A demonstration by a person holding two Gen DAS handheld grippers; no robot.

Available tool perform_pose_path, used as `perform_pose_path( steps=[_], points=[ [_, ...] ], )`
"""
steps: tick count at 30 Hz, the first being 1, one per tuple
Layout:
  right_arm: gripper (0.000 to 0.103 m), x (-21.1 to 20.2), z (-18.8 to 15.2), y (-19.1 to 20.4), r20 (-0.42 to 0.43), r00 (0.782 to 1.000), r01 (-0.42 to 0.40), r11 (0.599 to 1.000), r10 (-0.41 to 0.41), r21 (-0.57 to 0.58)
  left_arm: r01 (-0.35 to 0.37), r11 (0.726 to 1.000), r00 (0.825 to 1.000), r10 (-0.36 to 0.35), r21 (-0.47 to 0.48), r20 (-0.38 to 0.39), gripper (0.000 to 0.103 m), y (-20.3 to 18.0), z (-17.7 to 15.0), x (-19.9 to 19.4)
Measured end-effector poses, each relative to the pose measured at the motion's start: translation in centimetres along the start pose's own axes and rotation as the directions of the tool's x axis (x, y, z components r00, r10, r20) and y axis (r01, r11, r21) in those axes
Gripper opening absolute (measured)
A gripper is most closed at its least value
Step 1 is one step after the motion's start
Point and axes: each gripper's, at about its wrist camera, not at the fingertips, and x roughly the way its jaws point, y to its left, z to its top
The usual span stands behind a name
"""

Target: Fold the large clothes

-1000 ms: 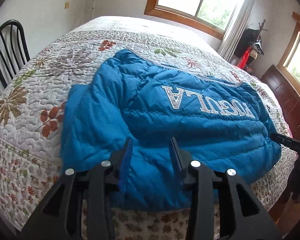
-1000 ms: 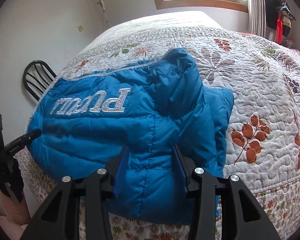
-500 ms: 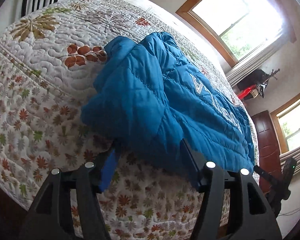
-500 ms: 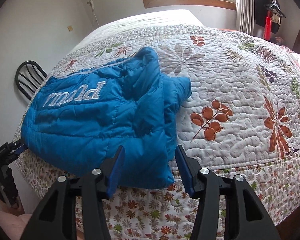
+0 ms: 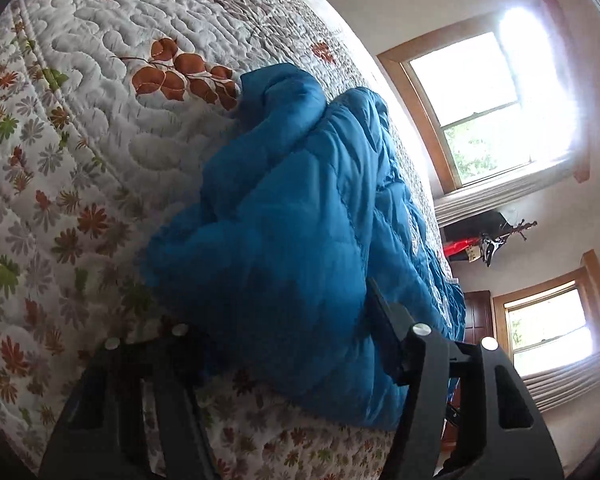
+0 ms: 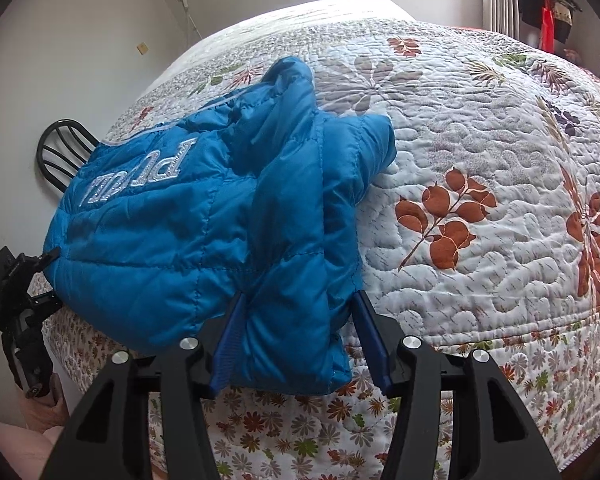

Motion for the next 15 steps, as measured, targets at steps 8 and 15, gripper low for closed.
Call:
perform_pose_path(
  steps=[8,15],
  points=[
    [0.057,0.7,0.2,-0.1,-0.025,1.000,0.002,1.000,-0.002,-0.011,0.017,1.000,0.996,-0.016,-0.005,0.088,0.032,-0.3,-1.8,-0.5],
    [0.060,2.1,0.4,-0.3,-0.050,0.999,-0.005,1.000,0.004,-0.008,-0.016,0.998,0.996,0.011,0.062,0.085,0.031,-0.7,-2.0,0.1]
  ],
)
